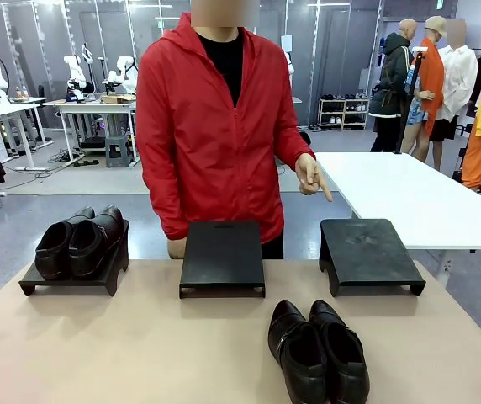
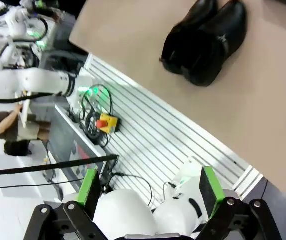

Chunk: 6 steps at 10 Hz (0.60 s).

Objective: Place the shoes on the stand as instructed by the person.
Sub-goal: Pick up another pair of Shoes and place it on the Shoes Stand indicated by the person.

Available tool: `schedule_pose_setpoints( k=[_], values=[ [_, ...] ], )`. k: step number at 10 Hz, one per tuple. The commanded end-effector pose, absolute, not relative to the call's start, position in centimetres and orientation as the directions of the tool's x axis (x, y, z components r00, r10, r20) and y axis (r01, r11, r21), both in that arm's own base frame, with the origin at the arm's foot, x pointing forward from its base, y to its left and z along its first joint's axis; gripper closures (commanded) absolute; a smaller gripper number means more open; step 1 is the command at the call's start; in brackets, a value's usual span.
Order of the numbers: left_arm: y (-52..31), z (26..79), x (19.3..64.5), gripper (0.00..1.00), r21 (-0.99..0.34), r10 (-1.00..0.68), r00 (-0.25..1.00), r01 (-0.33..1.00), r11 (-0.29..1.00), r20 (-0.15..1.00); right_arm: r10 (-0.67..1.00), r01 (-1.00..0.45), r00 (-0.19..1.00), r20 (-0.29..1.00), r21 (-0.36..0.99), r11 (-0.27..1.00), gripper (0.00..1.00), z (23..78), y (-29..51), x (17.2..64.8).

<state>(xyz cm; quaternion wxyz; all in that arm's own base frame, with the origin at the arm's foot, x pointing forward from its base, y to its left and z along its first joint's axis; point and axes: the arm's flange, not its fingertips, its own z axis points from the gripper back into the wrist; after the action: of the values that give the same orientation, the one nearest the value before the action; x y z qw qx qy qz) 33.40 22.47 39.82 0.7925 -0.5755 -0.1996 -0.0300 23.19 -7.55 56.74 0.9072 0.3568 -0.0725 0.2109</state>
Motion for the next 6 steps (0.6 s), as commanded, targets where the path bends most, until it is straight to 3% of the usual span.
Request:
schedule_pose_setpoints(
  k=[1, 4, 6],
  values=[
    [22.2, 40.0, 32.9, 0.00, -0.898, 0.174, 0.916, 0.290, 0.331, 0.360, 0.385, -0.410, 0.907, 0.172, 0.565, 0.716, 0.00, 56.0, -3.1, 23.7],
    [22.2, 40.0, 32.9, 0.00, -0.898, 0.174, 0.916, 0.290, 0.331, 0.360, 0.459, -0.428, 0.887, 0.056, 0.473, 0.770, 0.00, 54.0, 5.4, 24.3],
    [22.2, 40.0, 32.9, 0.00, -0.898, 0.174, 0.916, 0.290, 0.331, 0.360, 0.435, -0.417, 0.899, 0.052, 0.409, 0.812, 0.00, 52.2, 10.1, 24.9]
  ],
)
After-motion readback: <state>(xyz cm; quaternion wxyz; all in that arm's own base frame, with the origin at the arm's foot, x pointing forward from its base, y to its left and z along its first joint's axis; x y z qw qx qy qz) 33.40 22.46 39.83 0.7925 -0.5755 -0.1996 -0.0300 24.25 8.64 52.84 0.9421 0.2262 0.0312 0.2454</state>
